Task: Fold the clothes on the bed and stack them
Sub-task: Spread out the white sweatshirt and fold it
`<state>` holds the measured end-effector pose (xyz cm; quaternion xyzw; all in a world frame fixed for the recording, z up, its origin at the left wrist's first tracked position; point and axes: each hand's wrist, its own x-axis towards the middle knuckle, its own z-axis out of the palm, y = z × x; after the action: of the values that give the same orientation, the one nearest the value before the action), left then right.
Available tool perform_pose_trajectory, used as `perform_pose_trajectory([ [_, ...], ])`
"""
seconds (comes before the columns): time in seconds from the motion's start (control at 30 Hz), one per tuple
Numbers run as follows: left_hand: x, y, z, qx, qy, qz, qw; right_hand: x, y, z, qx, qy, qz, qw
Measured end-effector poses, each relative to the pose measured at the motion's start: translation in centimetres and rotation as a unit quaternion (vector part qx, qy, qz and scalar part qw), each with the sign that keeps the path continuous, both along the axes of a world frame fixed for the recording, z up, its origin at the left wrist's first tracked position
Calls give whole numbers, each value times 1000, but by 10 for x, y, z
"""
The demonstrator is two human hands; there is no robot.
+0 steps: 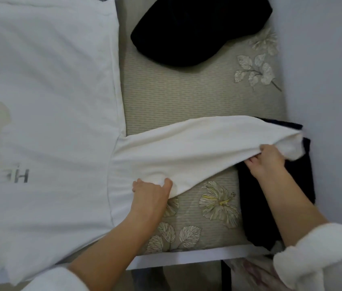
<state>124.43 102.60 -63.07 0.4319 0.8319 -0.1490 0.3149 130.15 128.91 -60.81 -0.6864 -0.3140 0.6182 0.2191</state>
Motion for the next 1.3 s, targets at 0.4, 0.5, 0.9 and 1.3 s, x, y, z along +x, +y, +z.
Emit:
perform_pose_trajectory([
  [0.4,-10,-36,8,172,-53,174,968,-45,-23,61,148,32,49,987],
  [0.5,-24,-75,7,174,-63,209,960,-82,-70,94,246,20,89,965],
  [0.9,-106,-171,14,289,-428,466,719,-301,-329,130,365,116,689,615],
  [1.3,-238,-317,-1,259,-401,736,480,-222,-359,-9,242,-260,741,570],
])
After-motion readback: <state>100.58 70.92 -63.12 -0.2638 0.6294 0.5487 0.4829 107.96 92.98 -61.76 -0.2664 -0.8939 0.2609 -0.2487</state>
